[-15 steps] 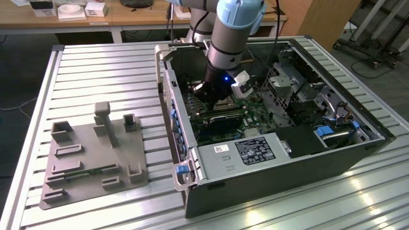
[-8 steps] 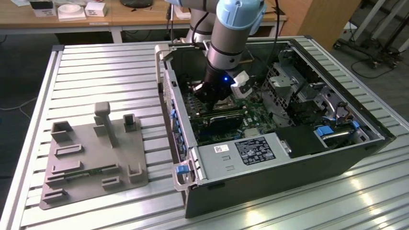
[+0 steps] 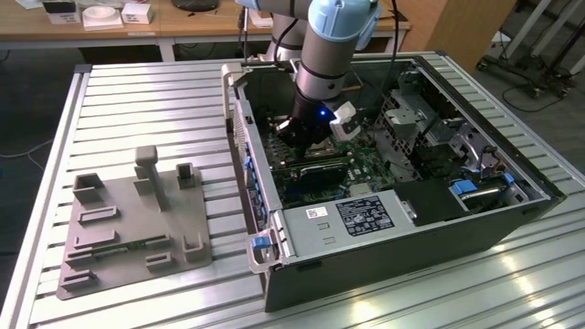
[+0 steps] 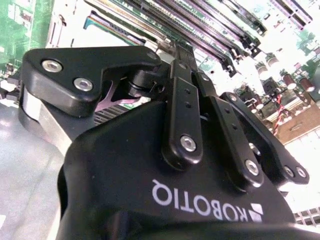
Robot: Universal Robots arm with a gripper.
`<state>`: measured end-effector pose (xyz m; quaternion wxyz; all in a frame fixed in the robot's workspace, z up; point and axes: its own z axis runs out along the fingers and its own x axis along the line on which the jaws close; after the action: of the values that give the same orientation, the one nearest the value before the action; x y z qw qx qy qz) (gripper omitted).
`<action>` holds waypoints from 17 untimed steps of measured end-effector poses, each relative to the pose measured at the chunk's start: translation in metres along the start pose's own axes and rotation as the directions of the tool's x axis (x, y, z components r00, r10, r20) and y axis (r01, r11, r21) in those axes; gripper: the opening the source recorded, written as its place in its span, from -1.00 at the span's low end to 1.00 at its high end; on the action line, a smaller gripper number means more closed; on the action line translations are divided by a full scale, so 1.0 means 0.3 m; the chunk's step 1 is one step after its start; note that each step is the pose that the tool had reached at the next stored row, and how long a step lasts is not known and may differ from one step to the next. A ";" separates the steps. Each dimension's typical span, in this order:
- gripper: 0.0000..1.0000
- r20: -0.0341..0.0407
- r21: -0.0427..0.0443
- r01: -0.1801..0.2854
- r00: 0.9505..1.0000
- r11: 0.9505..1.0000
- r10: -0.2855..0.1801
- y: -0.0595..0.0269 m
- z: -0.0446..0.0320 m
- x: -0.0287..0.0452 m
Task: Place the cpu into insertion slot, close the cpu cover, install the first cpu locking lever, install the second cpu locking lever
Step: 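Install the second cpu locking lever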
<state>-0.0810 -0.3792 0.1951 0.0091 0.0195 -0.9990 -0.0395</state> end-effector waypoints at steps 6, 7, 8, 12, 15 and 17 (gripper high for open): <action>-0.79 0.000 0.006 0.000 1.000 1.000 0.000 0.002 0.000 0.000; -0.79 0.000 0.010 0.000 1.000 1.000 0.000 0.003 0.000 0.000; -0.79 -0.001 0.015 0.000 1.000 1.000 0.000 0.003 0.000 0.000; -0.79 -0.001 0.023 0.000 1.000 1.000 0.000 0.007 0.000 0.000; -0.79 -0.001 0.023 0.000 1.000 1.000 0.000 0.009 -0.001 0.000; -0.79 0.000 0.022 0.000 1.000 1.000 0.000 0.012 -0.005 -0.001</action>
<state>-0.0808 -0.3757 0.1970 0.0089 0.0194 -0.9994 -0.0286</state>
